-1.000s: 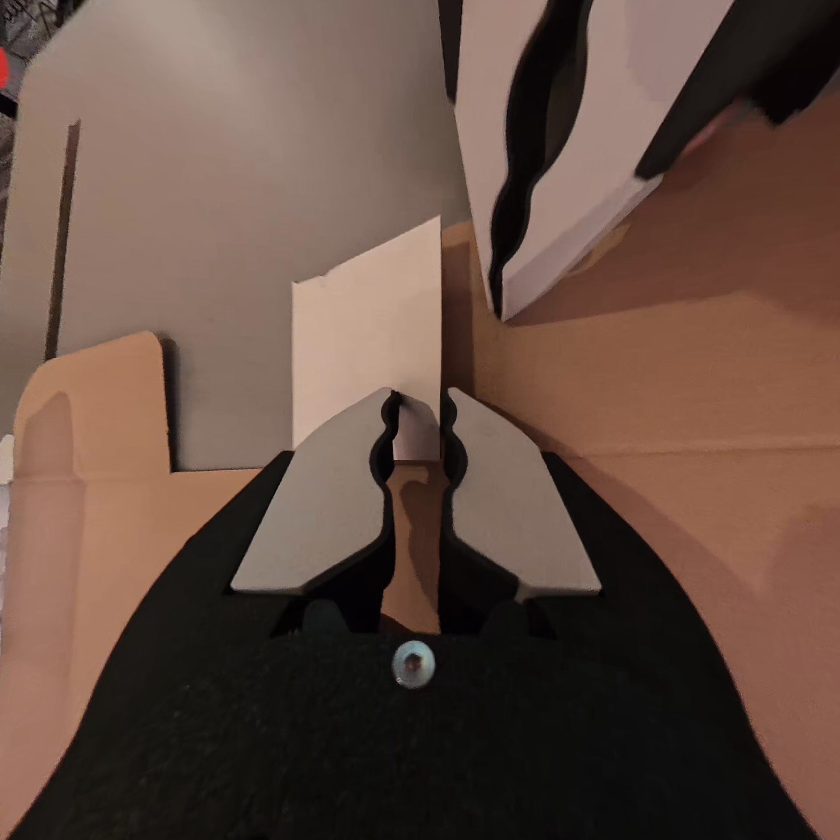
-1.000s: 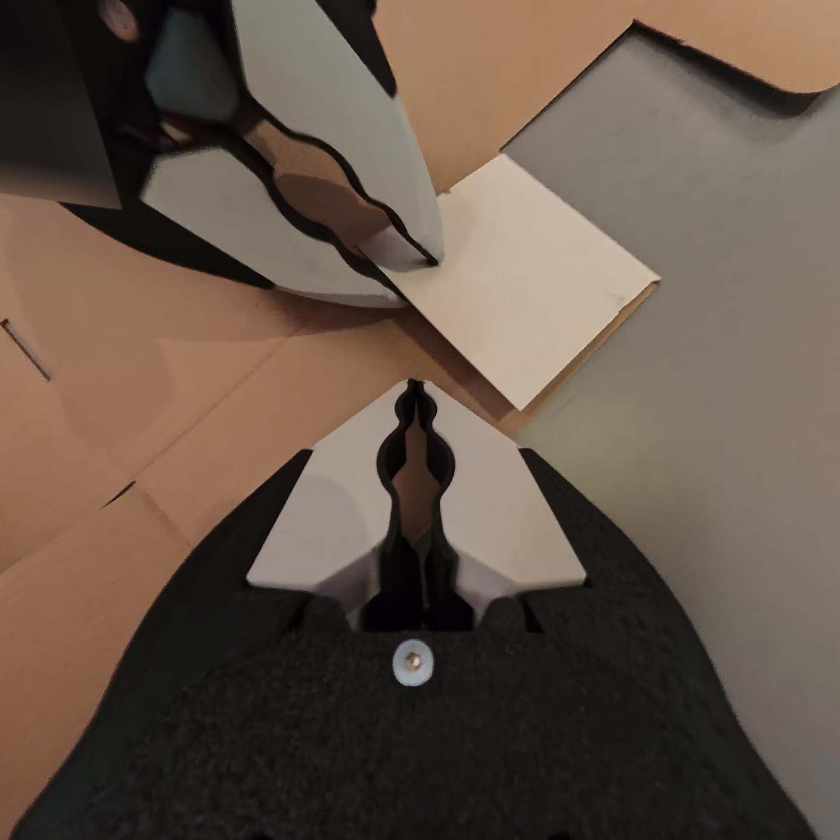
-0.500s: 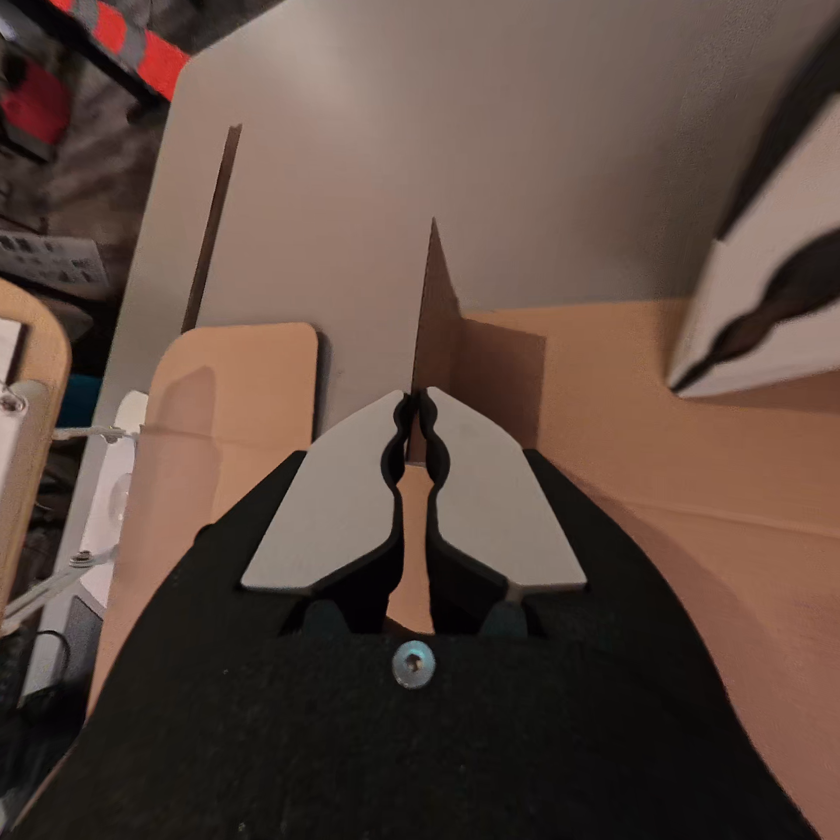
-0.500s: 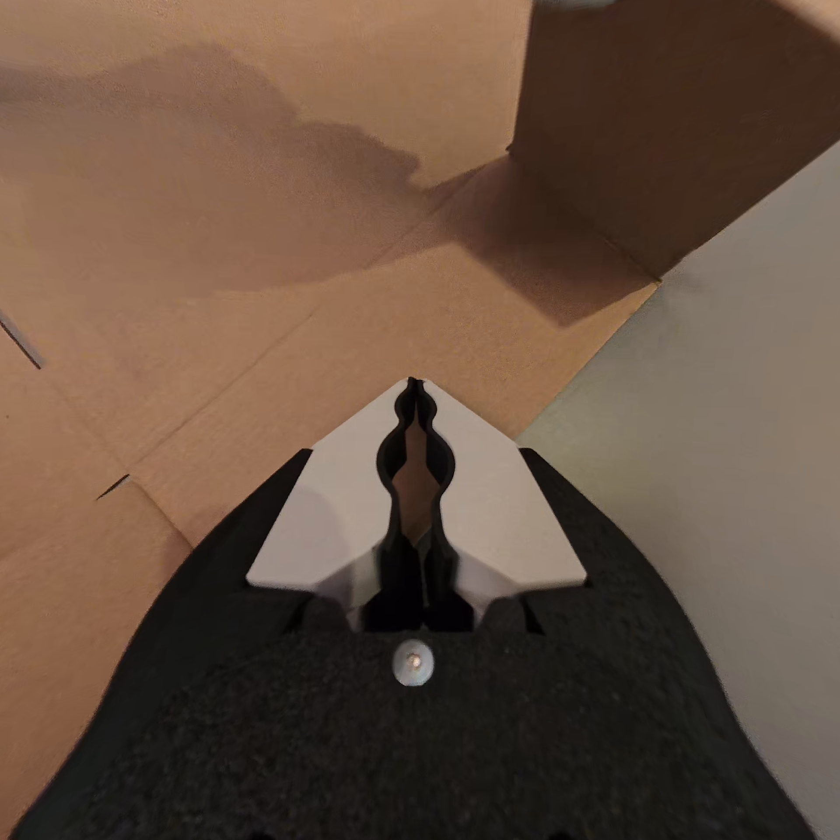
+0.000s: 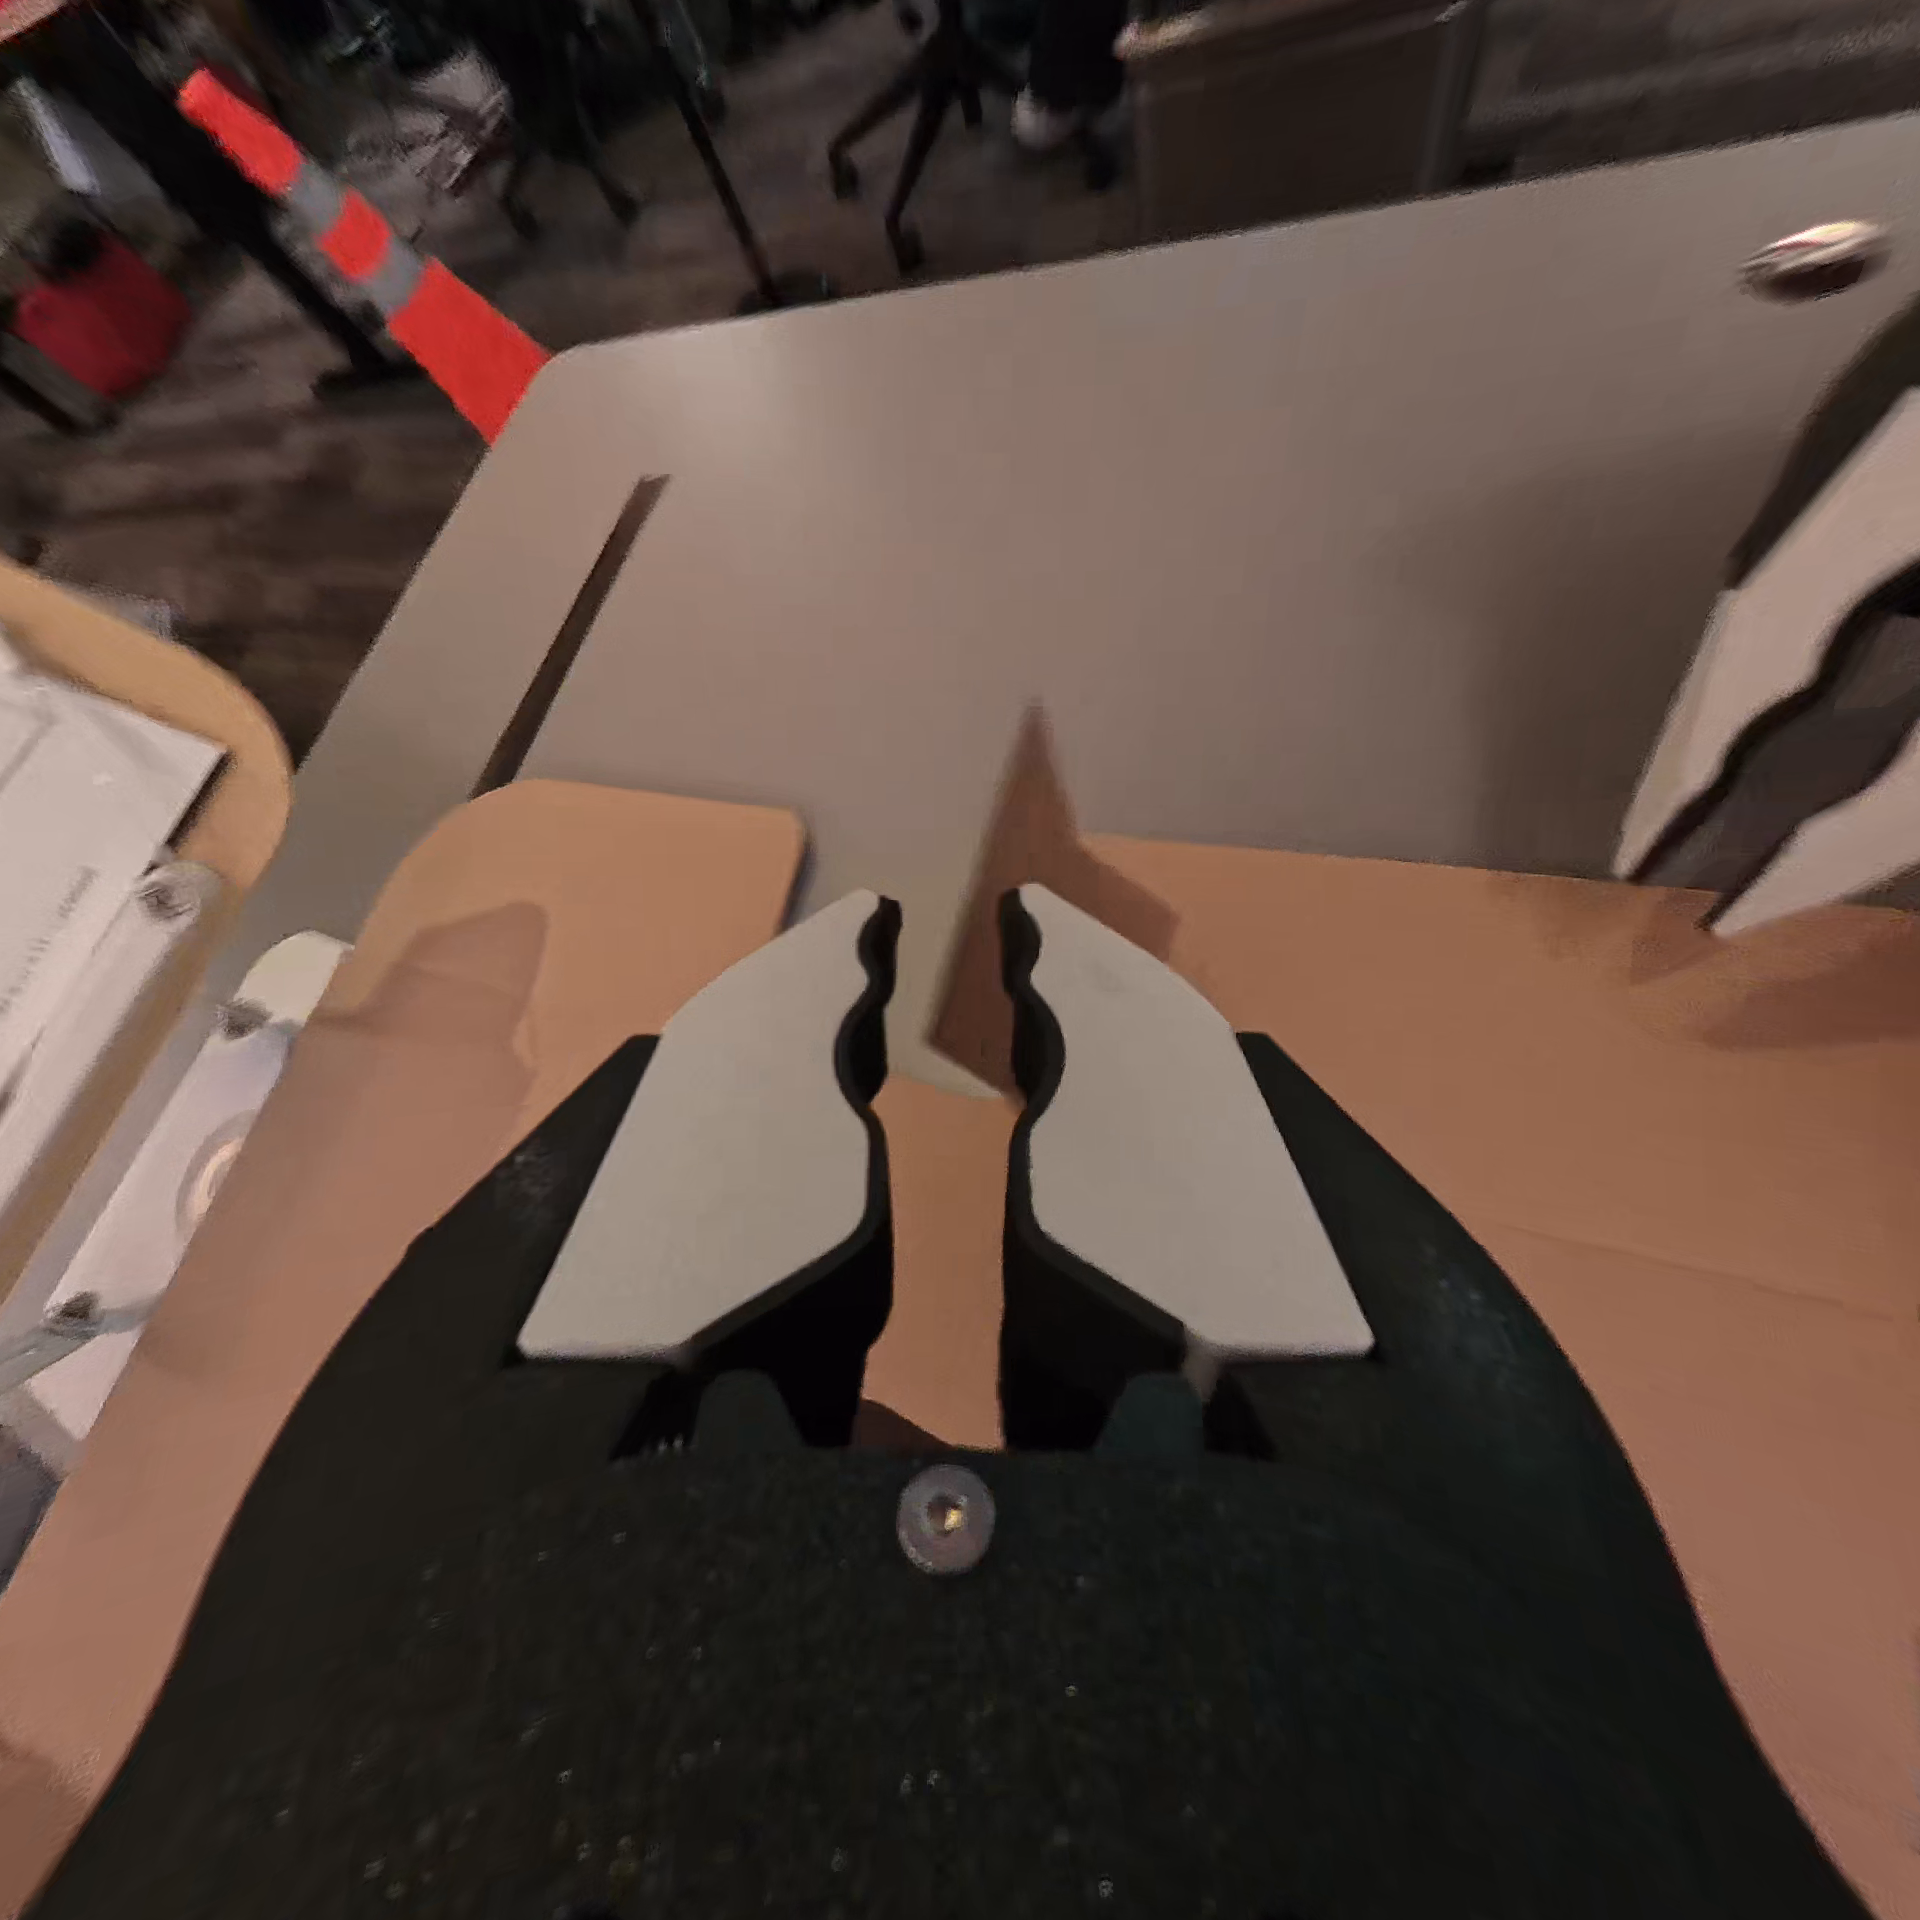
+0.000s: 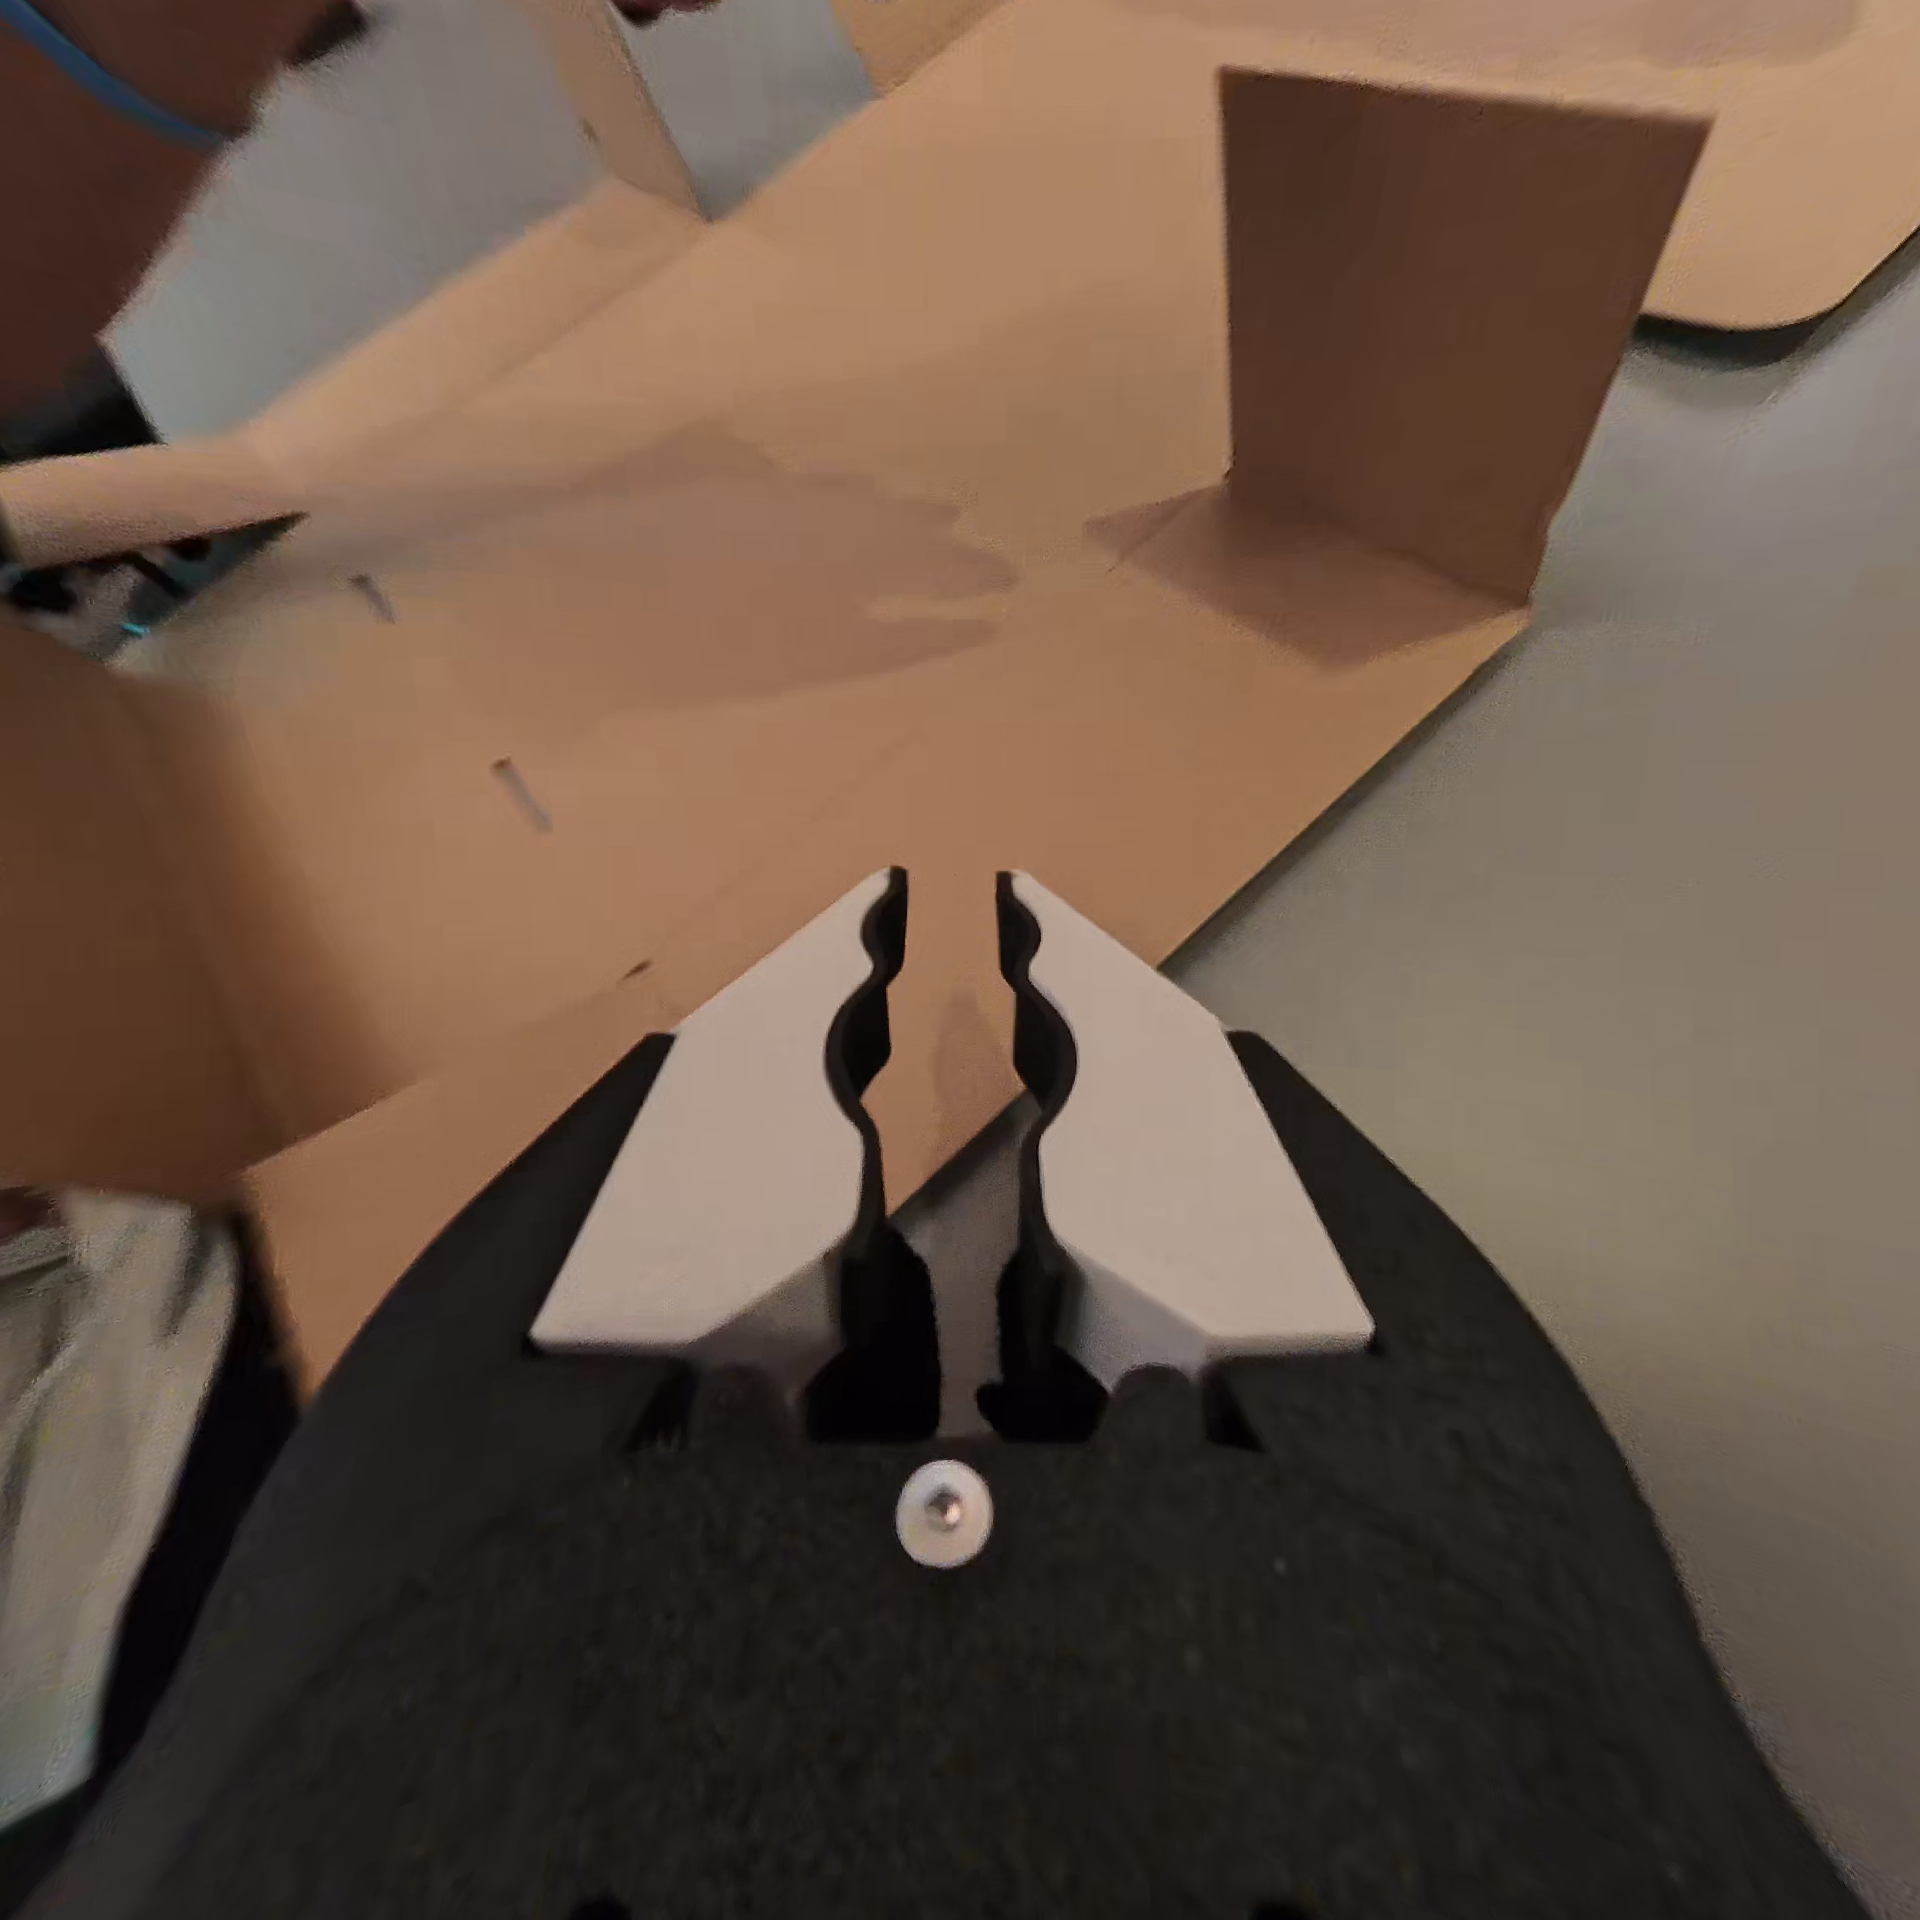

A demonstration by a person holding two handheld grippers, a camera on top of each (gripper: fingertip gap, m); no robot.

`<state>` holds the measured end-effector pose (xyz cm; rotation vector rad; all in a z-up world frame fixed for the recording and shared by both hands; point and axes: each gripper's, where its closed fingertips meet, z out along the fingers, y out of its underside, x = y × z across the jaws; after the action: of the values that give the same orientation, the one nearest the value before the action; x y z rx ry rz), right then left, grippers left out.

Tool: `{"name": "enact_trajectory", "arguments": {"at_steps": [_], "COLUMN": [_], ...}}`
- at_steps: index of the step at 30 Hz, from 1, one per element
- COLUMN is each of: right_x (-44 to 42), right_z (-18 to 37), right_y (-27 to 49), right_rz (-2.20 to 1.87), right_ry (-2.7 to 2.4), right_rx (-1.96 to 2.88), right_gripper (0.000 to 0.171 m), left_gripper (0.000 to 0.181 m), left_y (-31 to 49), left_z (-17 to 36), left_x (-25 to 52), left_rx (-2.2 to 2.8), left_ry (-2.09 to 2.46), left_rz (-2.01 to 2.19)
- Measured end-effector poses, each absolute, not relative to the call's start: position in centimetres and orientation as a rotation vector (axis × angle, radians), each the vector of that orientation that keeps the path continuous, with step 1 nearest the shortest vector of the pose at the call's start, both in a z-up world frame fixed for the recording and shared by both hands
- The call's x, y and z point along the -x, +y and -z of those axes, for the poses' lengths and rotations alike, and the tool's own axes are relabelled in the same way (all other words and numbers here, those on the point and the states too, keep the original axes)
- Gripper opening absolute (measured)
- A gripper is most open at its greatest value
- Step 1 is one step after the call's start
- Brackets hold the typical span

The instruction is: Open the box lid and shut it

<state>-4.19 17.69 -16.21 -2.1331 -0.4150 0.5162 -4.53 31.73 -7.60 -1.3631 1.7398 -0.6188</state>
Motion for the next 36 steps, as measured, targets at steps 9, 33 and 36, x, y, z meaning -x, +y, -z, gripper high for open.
{"name": "enact_trajectory", "arguments": {"at_steps": [9, 33, 36], "right_x": [6.0, 9.8, 9.8], "right_z": [21.4, 17.0, 17.5], "right_y": [4.3, 11.2, 12.9], "right_rz": [-0.618, -0.490, -0.405], "right_ry": [-0.365, -0.462, -0.498], "right_rx": [2.434, 2.076, 2.114], "right_gripper": [0.026, 0.000, 0.000], "left_gripper": [0.002, 0.000, 0.000], "left_y": [18.2, 17.1, 17.1], "left_z": [18.7, 21.6, 21.6], "left_x": [7.6, 7.5, 7.5], "left_rx": [1.295, 1.325, 1.346], "left_ry": [2.305, 2.353, 2.343], "left_rz": [0.761, 0.757, 0.809]}}
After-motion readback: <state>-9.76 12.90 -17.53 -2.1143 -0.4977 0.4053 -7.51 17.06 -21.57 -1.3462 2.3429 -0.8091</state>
